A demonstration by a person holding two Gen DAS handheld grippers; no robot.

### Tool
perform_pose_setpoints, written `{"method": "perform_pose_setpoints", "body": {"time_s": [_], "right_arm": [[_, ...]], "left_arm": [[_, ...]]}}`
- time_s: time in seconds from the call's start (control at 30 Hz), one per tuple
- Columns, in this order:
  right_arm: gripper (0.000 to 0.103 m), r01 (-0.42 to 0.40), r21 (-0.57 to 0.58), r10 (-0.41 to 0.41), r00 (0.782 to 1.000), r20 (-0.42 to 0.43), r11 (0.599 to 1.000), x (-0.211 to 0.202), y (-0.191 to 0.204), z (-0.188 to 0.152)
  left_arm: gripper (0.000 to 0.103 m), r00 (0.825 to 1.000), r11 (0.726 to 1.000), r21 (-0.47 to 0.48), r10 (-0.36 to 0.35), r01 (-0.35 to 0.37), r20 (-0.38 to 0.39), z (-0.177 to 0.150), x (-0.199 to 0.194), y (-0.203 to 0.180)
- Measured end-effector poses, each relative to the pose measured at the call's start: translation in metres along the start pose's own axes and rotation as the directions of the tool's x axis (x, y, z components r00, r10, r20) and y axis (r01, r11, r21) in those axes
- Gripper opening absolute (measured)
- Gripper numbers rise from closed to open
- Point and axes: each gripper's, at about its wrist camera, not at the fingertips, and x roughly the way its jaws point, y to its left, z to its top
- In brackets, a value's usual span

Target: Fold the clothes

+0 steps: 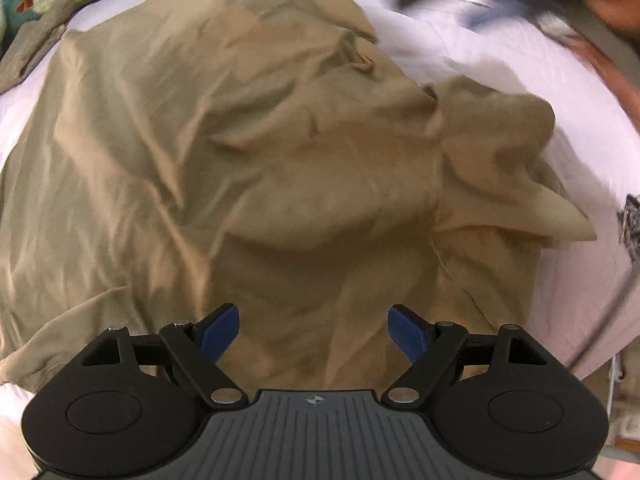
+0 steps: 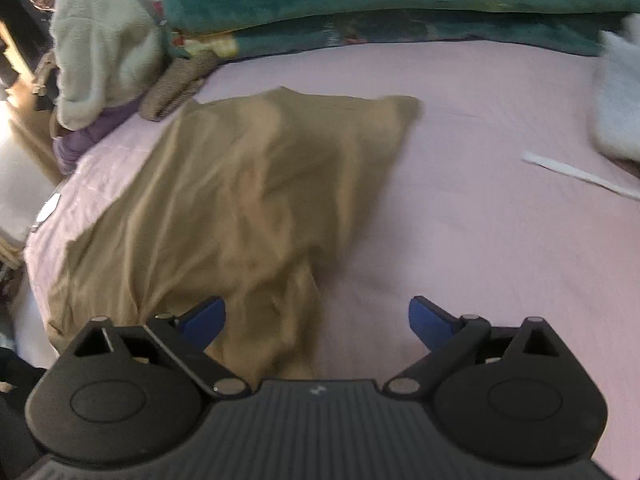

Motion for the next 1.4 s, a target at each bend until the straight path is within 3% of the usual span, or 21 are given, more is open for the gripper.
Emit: {"method": "perform_pose_setpoints", "body": {"time_s": [0.17, 0.3, 0.4, 0.5, 0.67, 0.73, 0.77, 0.87, 0.97, 1.17, 1.27, 1.33, 1.37, 1.4], "right_arm": [[0.062, 0.004, -0.135, -0.001, 1.0, 0.029, 0.991, 0.041, -0.023, 0.069], [0.064, 0.077, -0.216, -0.068, 0.997, 0.047, 0.973, 0.076, -0.052, 0.124], [0.065, 0.122, -0.301, -0.124, 0.992, 0.013, 0.946, 0.106, -0.063, 0.146], [0.066, 0.175, -0.322, -0.18, 0.984, 0.015, 0.931, 0.129, -0.072, 0.152], [0.077, 0.153, -0.284, -0.157, 0.988, 0.008, 0.947, 0.141, -0.081, 0.153], [0.077, 0.146, -0.285, -0.154, 0.988, -0.005, 0.947, 0.149, -0.084, 0.154], [0.07, 0.131, -0.252, -0.139, 0.99, -0.017, 0.959, 0.154, -0.089, 0.157], [0.003, 0.093, -0.113, -0.096, 0.995, -0.026, 0.989, 0.159, -0.105, 0.17], [0.003, 0.117, -0.171, -0.117, 0.993, 0.01, 0.978, 0.15, -0.096, 0.172], [0.003, 0.22, -0.295, -0.172, 0.968, 0.181, 0.93, 0.119, -0.086, 0.198], [0.006, 0.222, -0.351, -0.171, 0.97, 0.172, 0.91, 0.129, -0.083, 0.208], [0.011, 0.174, -0.307, -0.15, 0.984, 0.1, 0.936, 0.13, -0.085, 0.217], [0.019, 0.172, -0.279, -0.155, 0.985, 0.08, 0.945, 0.123, -0.085, 0.22], [0.034, 0.183, -0.266, -0.165, 0.982, 0.088, 0.946, 0.112, -0.083, 0.221]], "left_arm": [[0.083, 0.999, 1.0, -0.027, -0.013, 0.014, 0.042, 0.012, -0.002, -0.003], [0.083, 0.996, 0.996, -0.084, 0.007, 0.0, 0.086, 0.032, -0.004, 0.002], [0.083, 0.995, 0.99, -0.138, 0.02, -0.006, 0.096, 0.049, -0.004, 0.009], [0.083, 0.995, 0.988, -0.156, 0.017, -0.003, 0.094, 0.063, -0.003, 0.017], [0.083, 0.994, 0.978, -0.205, -0.003, 0.025, 0.106, 0.078, -0.026, 0.036], [0.083, 0.992, 0.977, -0.214, 0.002, 0.026, 0.128, 0.081, -0.038, 0.046], [0.083, 0.991, 0.978, -0.21, 0.005, 0.023, 0.134, 0.083, -0.041, 0.051], [0.083, 0.99, 0.974, -0.227, 0.027, 0.006, 0.141, 0.091, -0.041, 0.062], [0.083, 0.991, 0.972, -0.236, 0.05, -0.02, 0.121, 0.089, -0.029, 0.069], [0.083, 0.995, 0.982, -0.181, 0.061, -0.047, 0.074, 0.065, 0.002, 0.062], [0.083, 0.996, 0.985, -0.166, 0.058, -0.046, 0.066, 0.058, 0.002, 0.057], [0.083, 0.996, 0.986, -0.163, 0.047, -0.033, 0.078, 0.056, -0.005, 0.055], [0.083, 0.996, 0.987, -0.161, 0.038, -0.023, 0.087, 0.055, -0.011, 0.054], [0.083, 0.995, 0.987, -0.16, 0.026, -0.011, 0.092, 0.055, -0.017, 0.054]]}}
